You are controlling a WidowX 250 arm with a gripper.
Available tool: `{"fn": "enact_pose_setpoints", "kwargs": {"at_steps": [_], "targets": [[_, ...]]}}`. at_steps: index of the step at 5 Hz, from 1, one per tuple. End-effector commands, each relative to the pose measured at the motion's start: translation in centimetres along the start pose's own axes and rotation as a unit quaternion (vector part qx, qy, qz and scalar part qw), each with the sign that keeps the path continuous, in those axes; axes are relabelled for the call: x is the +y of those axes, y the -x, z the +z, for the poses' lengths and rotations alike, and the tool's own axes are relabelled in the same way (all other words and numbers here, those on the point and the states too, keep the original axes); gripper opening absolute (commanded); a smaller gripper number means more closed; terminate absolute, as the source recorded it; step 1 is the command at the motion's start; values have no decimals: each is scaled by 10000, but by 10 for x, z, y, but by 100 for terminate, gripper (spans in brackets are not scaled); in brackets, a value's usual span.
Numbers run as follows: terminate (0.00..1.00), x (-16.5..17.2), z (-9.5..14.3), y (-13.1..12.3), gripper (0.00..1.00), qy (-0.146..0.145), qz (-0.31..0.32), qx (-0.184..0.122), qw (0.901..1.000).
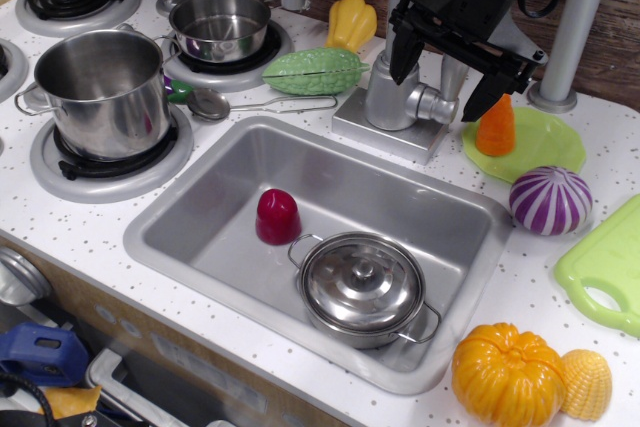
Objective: Turn lever vertical to front
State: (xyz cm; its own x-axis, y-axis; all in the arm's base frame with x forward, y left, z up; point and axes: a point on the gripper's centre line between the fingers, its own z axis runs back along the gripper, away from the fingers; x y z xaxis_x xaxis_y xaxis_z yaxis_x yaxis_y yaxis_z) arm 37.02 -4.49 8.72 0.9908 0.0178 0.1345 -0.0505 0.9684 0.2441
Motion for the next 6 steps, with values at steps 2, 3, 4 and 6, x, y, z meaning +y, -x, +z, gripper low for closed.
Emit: {"fn": "enact_pose_setpoints", "kwargs": {"at_steps": [2, 3, 4, 6], "targets": [[0, -3, 3, -14, 100, -149, 34, -77, 9999], [0, -6, 15, -28, 100, -318, 80, -124, 9994], [0, -7, 23, -40, 100, -254, 114, -173, 9995], [0, -4, 14, -45, 100, -750, 77, -672, 9949]]}}
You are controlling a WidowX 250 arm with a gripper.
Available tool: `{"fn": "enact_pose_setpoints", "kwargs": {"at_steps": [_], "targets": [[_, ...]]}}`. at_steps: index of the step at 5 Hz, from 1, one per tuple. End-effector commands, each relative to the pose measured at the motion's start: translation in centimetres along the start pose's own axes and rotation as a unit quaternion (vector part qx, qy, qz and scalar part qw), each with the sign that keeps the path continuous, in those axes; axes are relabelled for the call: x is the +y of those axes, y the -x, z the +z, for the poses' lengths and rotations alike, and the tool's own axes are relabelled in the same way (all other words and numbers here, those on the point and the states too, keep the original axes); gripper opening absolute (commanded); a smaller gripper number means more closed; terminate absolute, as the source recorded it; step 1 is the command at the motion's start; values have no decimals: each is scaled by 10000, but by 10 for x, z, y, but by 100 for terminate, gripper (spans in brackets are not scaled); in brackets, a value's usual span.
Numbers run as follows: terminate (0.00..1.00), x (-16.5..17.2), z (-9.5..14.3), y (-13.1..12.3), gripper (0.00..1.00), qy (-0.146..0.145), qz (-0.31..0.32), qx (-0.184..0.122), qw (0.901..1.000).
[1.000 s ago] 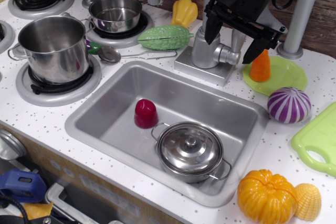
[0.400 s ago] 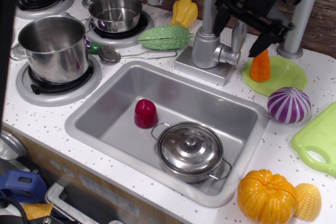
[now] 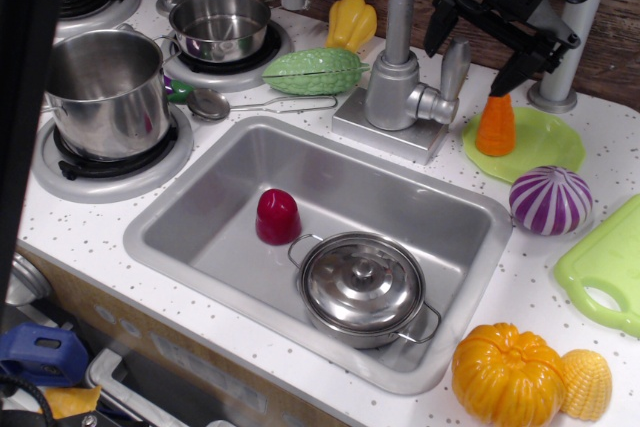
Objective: Turn lever vertical to front
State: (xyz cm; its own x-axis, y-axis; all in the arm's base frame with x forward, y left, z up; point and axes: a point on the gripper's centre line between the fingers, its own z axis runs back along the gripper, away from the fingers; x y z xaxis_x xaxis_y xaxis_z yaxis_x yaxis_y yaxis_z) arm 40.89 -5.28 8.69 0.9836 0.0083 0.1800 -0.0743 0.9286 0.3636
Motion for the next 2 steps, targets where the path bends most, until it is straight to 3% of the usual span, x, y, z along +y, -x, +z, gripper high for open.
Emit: {"fn": "enact_pose_setpoints", "kwargs": {"at_steps": [1, 2], "targets": [[0, 13, 8, -3, 100, -362, 210, -830, 9957], [0, 18, 5, -4, 100, -434, 254, -1001, 9937]]}}
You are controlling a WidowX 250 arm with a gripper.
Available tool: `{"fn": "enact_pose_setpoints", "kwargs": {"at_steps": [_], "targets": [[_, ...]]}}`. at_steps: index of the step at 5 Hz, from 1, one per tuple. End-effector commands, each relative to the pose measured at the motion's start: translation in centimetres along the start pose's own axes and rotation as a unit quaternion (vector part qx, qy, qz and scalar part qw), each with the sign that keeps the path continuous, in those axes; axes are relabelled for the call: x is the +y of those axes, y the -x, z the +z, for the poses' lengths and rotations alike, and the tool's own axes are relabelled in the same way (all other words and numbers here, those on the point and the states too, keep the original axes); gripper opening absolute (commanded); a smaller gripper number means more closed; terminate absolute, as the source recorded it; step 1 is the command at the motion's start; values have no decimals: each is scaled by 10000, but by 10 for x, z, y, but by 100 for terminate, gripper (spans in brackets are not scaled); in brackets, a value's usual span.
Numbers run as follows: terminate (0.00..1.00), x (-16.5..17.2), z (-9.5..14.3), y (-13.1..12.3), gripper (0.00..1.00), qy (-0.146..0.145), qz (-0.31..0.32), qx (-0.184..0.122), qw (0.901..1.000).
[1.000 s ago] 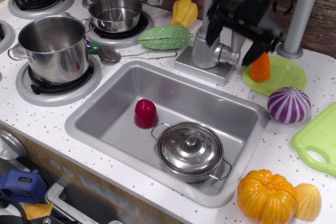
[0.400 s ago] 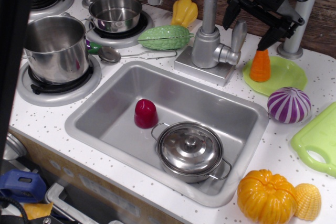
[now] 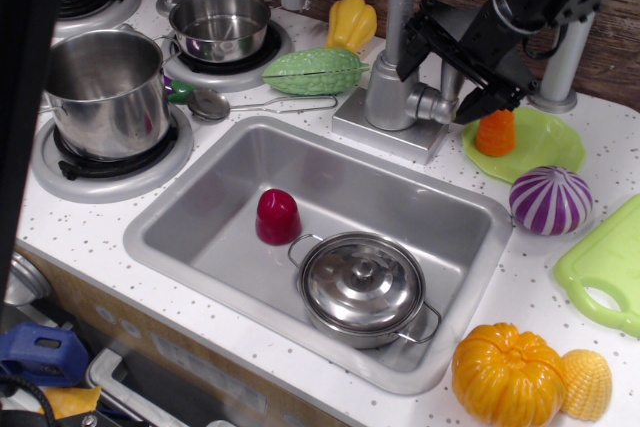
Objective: Turn lever vertical to front
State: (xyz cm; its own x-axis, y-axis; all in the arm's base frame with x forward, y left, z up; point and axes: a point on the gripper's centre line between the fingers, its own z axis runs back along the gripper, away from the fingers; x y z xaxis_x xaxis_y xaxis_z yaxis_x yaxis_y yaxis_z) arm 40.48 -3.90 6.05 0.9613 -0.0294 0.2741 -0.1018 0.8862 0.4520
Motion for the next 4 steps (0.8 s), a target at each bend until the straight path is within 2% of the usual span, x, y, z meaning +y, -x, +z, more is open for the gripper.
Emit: {"fn": "enact_pose_setpoints", "kwargs": {"at_steps": [1, 3, 4], "targets": [[0, 20, 33, -23, 100, 48, 225, -564, 9981], [0, 32, 53, -34, 100, 183, 319, -427, 9984], [0, 29, 51, -31, 0, 230, 440, -417, 9979]]}}
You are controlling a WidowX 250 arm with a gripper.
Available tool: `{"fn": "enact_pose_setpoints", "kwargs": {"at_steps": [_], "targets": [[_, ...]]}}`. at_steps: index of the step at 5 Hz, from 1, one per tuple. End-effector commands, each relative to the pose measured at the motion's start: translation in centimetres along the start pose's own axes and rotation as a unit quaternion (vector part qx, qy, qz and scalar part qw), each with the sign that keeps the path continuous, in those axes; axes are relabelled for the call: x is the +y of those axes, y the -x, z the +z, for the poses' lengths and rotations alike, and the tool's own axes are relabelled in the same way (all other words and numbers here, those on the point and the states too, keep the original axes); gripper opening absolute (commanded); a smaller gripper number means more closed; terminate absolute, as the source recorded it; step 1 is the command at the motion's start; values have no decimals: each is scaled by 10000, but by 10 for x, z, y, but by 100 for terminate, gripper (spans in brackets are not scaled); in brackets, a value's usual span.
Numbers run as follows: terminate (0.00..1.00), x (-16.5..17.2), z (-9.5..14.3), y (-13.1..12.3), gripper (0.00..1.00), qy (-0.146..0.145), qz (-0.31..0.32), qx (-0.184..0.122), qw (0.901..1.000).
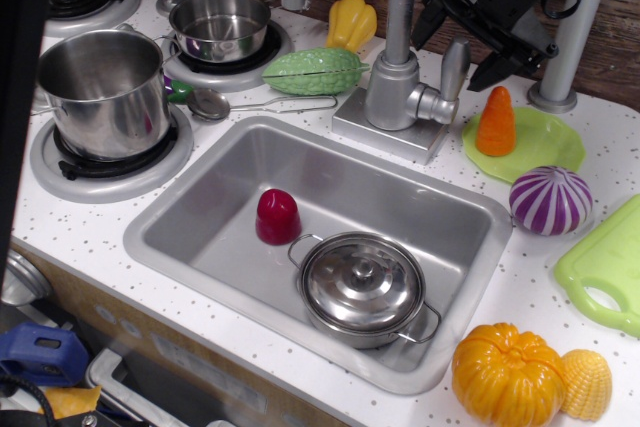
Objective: Turn lever vertical to front
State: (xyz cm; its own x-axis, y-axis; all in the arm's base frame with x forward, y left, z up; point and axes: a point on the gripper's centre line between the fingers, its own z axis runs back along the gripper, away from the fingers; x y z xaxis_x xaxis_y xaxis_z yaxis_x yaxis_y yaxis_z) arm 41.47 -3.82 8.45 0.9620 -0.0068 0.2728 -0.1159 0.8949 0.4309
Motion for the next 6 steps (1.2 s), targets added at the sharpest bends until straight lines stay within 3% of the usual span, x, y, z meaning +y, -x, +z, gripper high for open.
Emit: {"fn": "enact_pose_setpoints", "kwargs": {"at_steps": [1, 3, 4, 6], "targets": [[0, 12, 31, -12, 0, 233, 449, -481, 9976], [0, 11, 41, 11, 0, 1030, 723, 167, 9919], [0, 10, 45, 27, 0, 1180, 773, 355, 9894], [0, 3, 29, 41, 0, 1492, 787, 391, 9849]]}}
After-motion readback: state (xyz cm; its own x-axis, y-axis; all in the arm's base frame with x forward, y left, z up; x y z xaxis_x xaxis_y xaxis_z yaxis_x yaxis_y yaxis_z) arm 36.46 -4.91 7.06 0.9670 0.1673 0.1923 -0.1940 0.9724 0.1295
